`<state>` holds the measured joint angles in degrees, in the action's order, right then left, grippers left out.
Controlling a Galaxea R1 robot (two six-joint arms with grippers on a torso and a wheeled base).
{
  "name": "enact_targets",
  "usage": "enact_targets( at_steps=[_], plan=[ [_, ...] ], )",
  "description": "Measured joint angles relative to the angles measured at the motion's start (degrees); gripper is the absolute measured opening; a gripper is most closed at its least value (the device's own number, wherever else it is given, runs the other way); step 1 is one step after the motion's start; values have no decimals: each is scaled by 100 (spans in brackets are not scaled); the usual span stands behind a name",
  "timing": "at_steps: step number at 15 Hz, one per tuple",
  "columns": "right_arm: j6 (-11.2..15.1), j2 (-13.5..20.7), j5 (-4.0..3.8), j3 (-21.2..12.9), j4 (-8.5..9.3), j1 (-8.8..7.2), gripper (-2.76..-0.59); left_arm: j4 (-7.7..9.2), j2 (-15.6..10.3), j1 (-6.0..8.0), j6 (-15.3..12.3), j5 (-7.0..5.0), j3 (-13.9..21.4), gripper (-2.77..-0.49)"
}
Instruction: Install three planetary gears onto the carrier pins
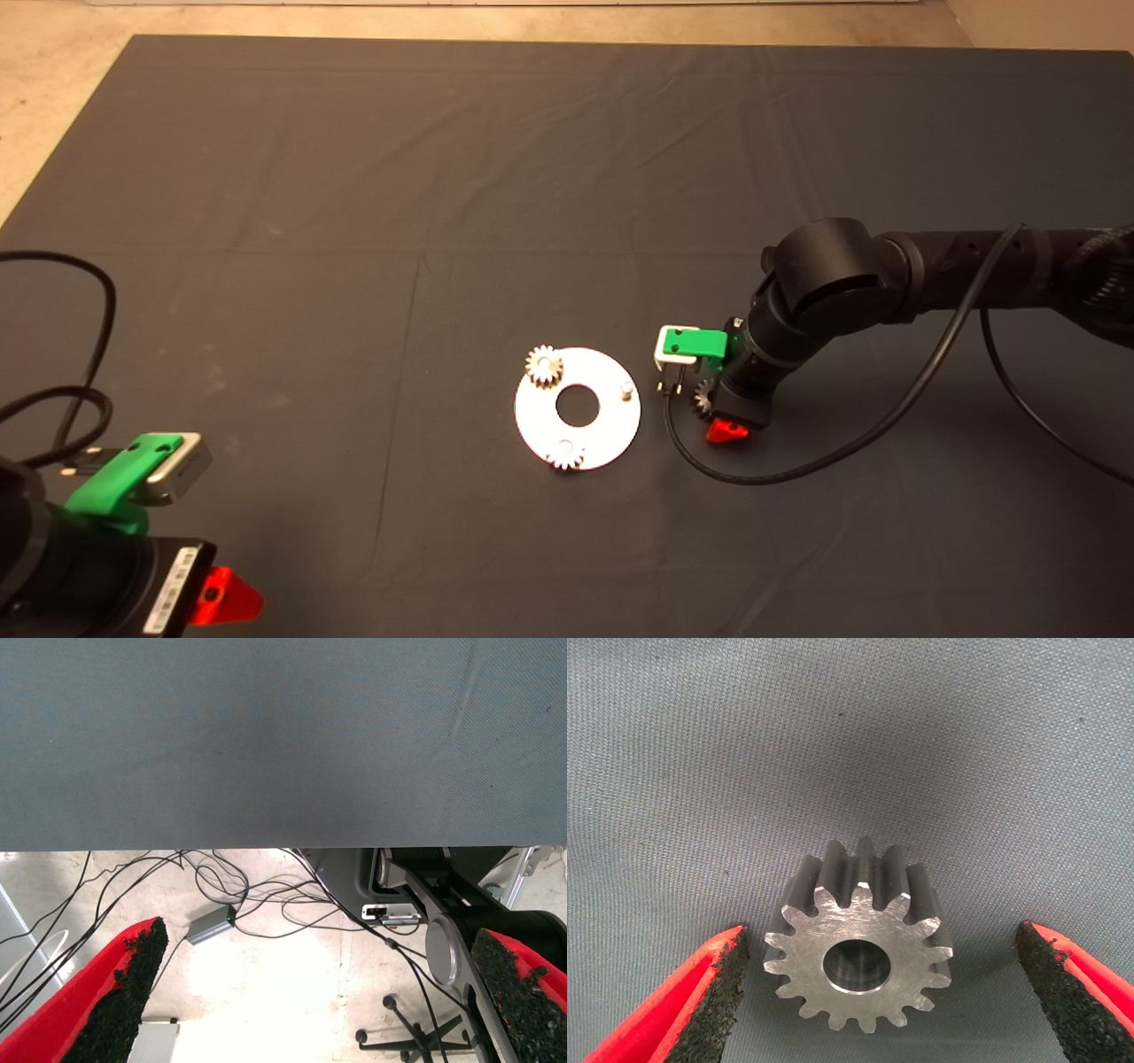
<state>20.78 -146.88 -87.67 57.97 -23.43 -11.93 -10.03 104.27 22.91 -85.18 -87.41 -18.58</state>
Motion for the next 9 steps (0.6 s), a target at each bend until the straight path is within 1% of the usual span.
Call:
enact_targets(
  at_steps=[1, 2, 5, 6, 9],
  plan=[
    [-1, 0, 0, 2, -13, 0, -122, -2, 0, 0, -1, 1, -1, -78],
    [-1, 0, -2, 2, -21, 0, -125, 0, 0, 0, 0, 1, -1, -78],
    [-1, -13, -2, 7, -22, 0, -125, 0, -2, 0, 0, 1, 0, -78],
    [-1, -13, -2, 7, -24, 0, -137, 0, -2, 0, -2, 0, -2, -78],
    [-1, -39, -2, 7, -24, -2, -142, 0, -3, 0, -2, 1, 0, -78]
  ],
)
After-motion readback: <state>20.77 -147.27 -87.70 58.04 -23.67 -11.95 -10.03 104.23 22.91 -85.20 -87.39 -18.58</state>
